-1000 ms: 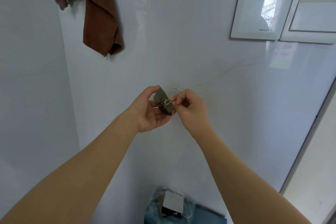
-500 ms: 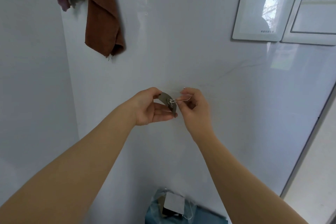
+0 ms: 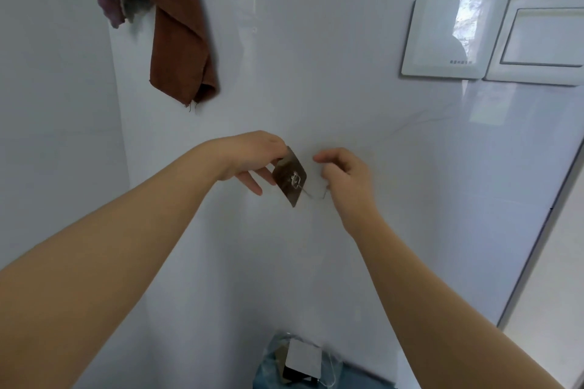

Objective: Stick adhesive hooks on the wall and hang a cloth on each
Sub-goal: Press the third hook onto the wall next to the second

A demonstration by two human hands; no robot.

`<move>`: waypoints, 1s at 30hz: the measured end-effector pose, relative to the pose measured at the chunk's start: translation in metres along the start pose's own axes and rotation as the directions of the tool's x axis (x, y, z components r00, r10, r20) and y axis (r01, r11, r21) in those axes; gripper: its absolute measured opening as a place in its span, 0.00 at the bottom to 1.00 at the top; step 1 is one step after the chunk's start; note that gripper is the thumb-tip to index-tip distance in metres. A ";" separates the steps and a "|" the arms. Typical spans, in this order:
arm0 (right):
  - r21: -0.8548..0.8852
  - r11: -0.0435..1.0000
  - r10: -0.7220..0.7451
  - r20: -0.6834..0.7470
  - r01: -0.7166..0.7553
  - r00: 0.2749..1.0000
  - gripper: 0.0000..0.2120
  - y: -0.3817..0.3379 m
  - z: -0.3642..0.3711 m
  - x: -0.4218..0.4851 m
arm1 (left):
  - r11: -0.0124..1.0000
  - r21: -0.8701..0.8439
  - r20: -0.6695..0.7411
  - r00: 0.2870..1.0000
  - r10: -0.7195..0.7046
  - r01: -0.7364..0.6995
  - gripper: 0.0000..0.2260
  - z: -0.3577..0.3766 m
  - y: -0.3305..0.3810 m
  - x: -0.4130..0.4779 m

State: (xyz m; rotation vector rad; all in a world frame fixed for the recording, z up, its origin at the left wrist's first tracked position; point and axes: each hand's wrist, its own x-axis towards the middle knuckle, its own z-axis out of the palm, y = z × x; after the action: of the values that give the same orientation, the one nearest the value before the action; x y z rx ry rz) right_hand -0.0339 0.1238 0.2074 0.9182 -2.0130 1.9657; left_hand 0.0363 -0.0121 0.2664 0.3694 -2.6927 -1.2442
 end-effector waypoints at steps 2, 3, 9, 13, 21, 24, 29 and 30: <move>-0.020 1.000 0.019 0.027 -0.018 0.999 0.12 -0.009 0.000 0.006 | 0.998 0.054 -0.013 1.000 0.026 -0.025 0.10 -0.004 0.003 0.001; -0.070 0.997 0.014 0.044 -0.010 0.999 0.10 -0.012 0.000 0.008 | 0.995 0.086 -0.002 0.999 0.040 -0.039 0.10 -0.005 0.005 0.002; -0.245 0.968 -0.002 0.183 0.048 0.983 0.03 -0.020 0.005 0.016 | 0.969 0.217 0.099 0.990 0.099 -0.119 0.11 -0.009 0.014 0.001; -0.193 0.981 0.026 0.180 0.010 0.983 0.08 -0.022 0.004 0.015 | 0.948 0.284 0.101 0.987 0.121 -0.145 0.11 -0.011 0.012 0.001; 0.009 0.995 0.104 0.022 -0.104 0.994 0.11 -0.022 0.001 0.020 | 0.992 0.008 -0.120 0.985 0.123 -0.123 0.12 -0.019 -0.006 0.006; 0.095 0.990 0.110 -0.019 -0.108 0.994 0.11 -0.026 0.001 0.023 | 0.975 -0.149 -0.193 0.972 0.133 -0.163 0.08 -0.021 -0.008 0.006; 0.122 0.989 0.085 -0.048 -0.079 0.995 0.10 -0.046 0.006 0.037 | 0.927 -0.268 -0.352 0.923 0.158 -0.261 0.06 -0.035 0.002 0.008; 0.115 0.991 0.071 -0.055 -0.065 0.996 0.10 -0.052 0.008 0.042 | 0.916 -0.289 -0.367 0.916 0.163 -0.279 0.07 -0.039 0.005 0.008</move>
State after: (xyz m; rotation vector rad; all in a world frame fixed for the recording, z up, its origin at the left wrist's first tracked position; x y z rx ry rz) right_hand -0.0368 0.1074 0.2721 0.8147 -1.9430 2.1367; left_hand 0.0370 -0.0395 0.2954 0.1954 -2.1187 -1.3921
